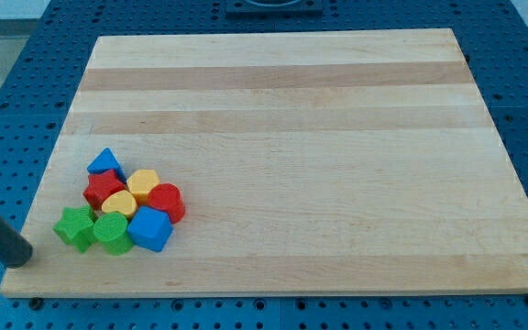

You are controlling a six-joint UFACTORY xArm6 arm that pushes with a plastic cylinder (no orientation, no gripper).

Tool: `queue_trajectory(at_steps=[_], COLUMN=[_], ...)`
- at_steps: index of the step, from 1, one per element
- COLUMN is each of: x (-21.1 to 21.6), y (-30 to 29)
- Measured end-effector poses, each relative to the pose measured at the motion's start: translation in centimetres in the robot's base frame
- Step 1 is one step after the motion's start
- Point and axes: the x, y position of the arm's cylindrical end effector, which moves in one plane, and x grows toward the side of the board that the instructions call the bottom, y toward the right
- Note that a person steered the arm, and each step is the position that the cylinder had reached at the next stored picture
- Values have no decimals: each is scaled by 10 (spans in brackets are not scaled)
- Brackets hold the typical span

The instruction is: Place the hexagon at the top left of the board

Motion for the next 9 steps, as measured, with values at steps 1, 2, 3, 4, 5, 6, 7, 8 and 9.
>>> queue_trajectory(at_steps=[1,2,3,4,5,6,7,8,9], x=[0,-12,-29,-36,-42,-57,-73,-89,-105], y=[31,44,45,51,65,80,96,112,135])
